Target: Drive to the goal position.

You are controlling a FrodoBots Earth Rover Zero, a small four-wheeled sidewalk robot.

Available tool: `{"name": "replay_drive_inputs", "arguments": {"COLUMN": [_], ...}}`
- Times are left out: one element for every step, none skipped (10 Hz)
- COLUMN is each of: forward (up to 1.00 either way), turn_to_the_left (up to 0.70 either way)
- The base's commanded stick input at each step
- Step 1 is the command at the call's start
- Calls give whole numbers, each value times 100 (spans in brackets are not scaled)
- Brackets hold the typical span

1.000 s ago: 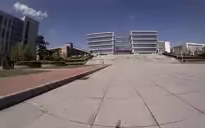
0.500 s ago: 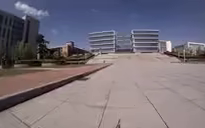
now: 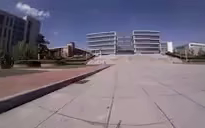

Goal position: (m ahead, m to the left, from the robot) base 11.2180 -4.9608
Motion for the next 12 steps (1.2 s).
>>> {"name": "replay_drive_inputs", "arguments": {"forward": [70,70,70,70,70,70,70,70,70,70,66,69], "turn_to_the_left": [0,0,0,0,0,0,0,0,0,0,0,0]}}
